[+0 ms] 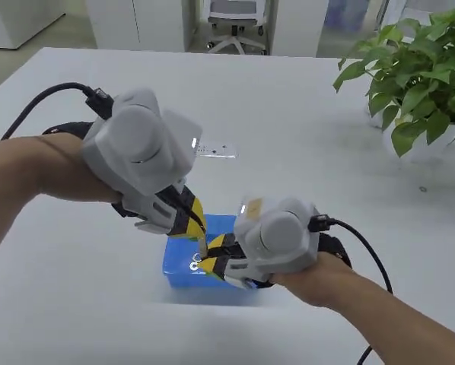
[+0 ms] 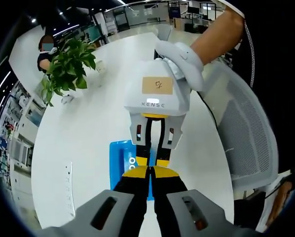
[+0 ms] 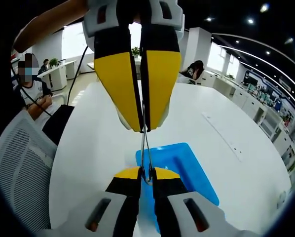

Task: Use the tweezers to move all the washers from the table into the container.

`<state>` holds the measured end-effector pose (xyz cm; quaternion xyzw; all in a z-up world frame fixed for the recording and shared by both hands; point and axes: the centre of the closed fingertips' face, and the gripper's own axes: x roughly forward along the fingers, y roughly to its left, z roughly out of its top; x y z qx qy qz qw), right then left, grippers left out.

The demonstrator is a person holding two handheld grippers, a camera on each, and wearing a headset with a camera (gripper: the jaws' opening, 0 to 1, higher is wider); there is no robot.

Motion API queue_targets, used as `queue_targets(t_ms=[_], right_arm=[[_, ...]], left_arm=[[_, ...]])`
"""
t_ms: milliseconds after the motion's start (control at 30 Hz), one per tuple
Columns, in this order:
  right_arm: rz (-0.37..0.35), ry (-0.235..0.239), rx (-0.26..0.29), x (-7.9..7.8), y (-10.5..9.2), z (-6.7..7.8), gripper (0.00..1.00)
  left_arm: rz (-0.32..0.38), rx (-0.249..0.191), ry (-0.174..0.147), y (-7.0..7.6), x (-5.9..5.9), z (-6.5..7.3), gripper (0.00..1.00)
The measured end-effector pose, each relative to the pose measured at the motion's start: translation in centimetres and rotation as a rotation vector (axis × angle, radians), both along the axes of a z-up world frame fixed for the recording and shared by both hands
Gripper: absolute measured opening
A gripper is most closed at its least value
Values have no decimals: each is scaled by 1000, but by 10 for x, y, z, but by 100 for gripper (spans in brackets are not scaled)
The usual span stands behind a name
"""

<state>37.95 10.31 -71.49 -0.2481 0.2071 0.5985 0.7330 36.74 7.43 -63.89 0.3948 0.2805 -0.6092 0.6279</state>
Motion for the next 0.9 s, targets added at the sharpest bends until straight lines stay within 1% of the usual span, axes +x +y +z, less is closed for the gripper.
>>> queue_targets(t_ms=[267,400,700,800,900], right_arm=[[-12,4,-2,12,-7,-5,10],[-23,11,0,18,-10,-9,10],[-36,36,-9,30,-18,-22,10],[-40,47,-11,33,-19,-26,10],[-42,57,-15,35,-20,-31,10]], left_arm=[[-21,5,3,-7,12,-5,5],[-28,-1,7,-10,17,-8,5],[-41,1,7,-17,29,-21,5],[-41,2,11,-18,34,-26,5],[-43,3,15,-19,37,-30,5]])
